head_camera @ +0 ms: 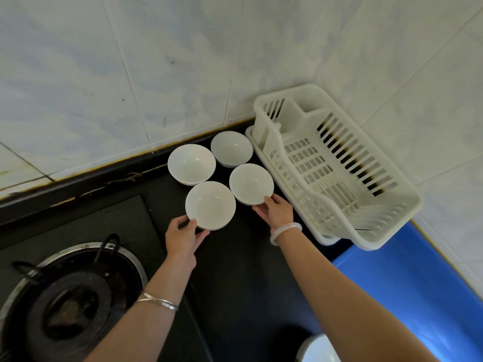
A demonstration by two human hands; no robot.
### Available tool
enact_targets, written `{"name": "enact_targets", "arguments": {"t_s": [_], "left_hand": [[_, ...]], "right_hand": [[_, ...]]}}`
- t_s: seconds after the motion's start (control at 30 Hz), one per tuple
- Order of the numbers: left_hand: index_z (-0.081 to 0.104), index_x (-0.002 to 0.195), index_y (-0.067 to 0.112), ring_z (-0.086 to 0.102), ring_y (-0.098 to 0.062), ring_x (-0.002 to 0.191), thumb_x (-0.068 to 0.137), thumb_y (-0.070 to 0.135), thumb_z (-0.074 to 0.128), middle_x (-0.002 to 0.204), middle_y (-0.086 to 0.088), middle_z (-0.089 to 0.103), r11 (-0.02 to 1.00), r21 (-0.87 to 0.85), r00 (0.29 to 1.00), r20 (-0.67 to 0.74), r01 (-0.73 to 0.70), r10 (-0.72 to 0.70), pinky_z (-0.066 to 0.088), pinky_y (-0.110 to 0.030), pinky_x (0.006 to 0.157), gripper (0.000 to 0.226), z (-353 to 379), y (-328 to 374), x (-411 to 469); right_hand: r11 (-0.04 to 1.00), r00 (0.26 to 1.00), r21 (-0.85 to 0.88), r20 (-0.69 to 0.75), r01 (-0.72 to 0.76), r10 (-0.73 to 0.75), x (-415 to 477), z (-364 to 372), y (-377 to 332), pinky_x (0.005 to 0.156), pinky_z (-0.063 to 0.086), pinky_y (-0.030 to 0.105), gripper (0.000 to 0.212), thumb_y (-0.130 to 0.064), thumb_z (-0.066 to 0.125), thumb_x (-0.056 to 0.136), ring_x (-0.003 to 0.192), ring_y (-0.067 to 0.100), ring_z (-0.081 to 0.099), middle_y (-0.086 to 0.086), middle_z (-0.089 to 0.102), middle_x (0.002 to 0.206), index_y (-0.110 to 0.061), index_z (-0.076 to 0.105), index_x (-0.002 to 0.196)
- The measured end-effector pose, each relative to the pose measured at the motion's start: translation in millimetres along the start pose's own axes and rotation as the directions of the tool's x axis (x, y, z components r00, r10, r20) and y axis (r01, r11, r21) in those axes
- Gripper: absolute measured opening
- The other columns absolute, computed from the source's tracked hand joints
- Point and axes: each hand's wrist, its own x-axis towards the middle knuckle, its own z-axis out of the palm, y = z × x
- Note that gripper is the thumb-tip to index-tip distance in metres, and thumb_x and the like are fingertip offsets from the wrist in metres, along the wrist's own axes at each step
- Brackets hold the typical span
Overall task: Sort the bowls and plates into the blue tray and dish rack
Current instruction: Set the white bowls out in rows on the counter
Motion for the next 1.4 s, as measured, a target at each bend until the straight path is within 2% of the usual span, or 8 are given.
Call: {"name": "enact_targets", "arguments": {"t_s": [0.47,0.6,0.73,0.9,1.03,1.17,1.3,1.4], "left_hand": [[0.051,0.126,0.016,0.062,-0.028,0.107,0.091,0.008,0.053,0.133,-0.008,0.05,0.999,-0.037,0.999,0.01,-0.036,0.036,0.056,-0.036,0.083,0.036,-1,-6,-9],[0.04,0.139,0.017,0.057,-0.024,0.115,0.094,0.011,0.05,0.139,-0.01,0.048,0.992,0.075,0.991,0.102,-0.097,0.089,0.049,-0.037,0.098,0.047,-6,-10,-22],[0.039,0.139,0.014,0.057,-0.021,0.112,0.093,0.012,0.051,0.135,-0.012,0.05,0.946,0.263,0.973,0.181,-0.189,0.144,0.049,-0.034,0.097,0.048,-15,-30,-47],[0.056,0.125,0.014,0.061,-0.01,0.091,0.093,0.016,0.051,0.12,-0.007,0.061,0.743,0.498,0.871,0.432,-0.447,0.234,0.05,-0.025,0.085,0.032,-27,-80,-81],[0.061,0.118,0.019,0.062,-0.008,0.097,0.092,0.02,0.053,0.116,-0.003,0.065,0.483,0.623,0.77,0.606,-0.616,0.201,0.049,-0.023,0.087,0.027,-30,-123,-103],[0.061,0.121,0.021,0.059,-0.003,0.102,0.091,0.023,0.056,0.119,0.002,0.065,0.238,0.632,0.671,0.726,-0.737,0.151,0.036,-0.004,0.076,0.031,-32,-162,-127],[0.056,0.127,0.019,0.062,-0.012,0.106,0.09,0.026,0.058,0.125,0.0,0.063,0.122,0.638,0.648,0.757,-0.761,0.081,0.043,-0.018,0.087,0.038,-35,-186,-145],[0.053,0.13,0.018,0.058,-0.017,0.115,0.091,0.027,0.056,0.129,-0.002,0.06,0.087,0.638,0.643,0.764,-0.765,0.056,0.044,-0.027,0.096,0.04,-39,-197,-150]], "right_hand": [[0.977,0.991,-0.194,0.076,-0.09,0.106,-13,-6,-10,0.068,0.054,0.03,0.046,-0.032,0.045,0.098,0.091,0.024,0.064,0.013,0.056,0.129,-0.019,0.037,0.141],[0.94,0.996,-0.341,0.089,0.003,0.029,-28,-19,-15,0.081,0.053,0.035,0.045,-0.034,0.04,0.099,0.101,0.026,0.062,0.01,0.053,0.134,-0.019,0.037,0.142],[0.864,0.987,-0.484,0.136,0.141,-0.085,-61,-50,-18,0.074,0.052,0.028,0.037,-0.03,0.04,0.099,0.089,0.017,0.063,0.002,0.062,0.116,-0.018,0.048,0.133],[0.702,0.973,-0.673,0.164,0.232,-0.164,-118,-110,-9,0.065,0.048,0.021,0.027,-0.033,0.042,0.097,0.078,0.01,0.062,-0.005,0.064,0.093,-0.02,0.061,0.113],[0.486,0.959,-0.839,0.138,0.245,-0.246,-163,-167,11,0.073,0.049,0.028,0.022,-0.033,0.042,0.097,0.08,0.014,0.061,-0.002,0.066,0.092,-0.023,0.062,0.103],[0.31,0.942,-0.937,0.051,0.159,-0.331,-199,-218,42,0.072,0.042,0.027,0.024,-0.031,0.046,0.096,0.089,0.017,0.058,0.0,0.066,0.105,-0.022,0.062,0.11],[0.226,0.946,-0.973,-0.028,0.049,-0.324,-220,-254,67,0.08,0.046,0.031,0.036,-0.034,0.049,0.094,0.106,0.023,0.059,0.002,0.055,0.124,-0.02,0.051,0.127],[0.221,0.958,-0.975,-0.063,0.0,-0.279,-228,-263,78,0.073,0.044,0.03,0.036,-0.035,0.055,0.09,0.1,0.024,0.059,0.003,0.058,0.116,-0.019,0.052,0.122]]}}
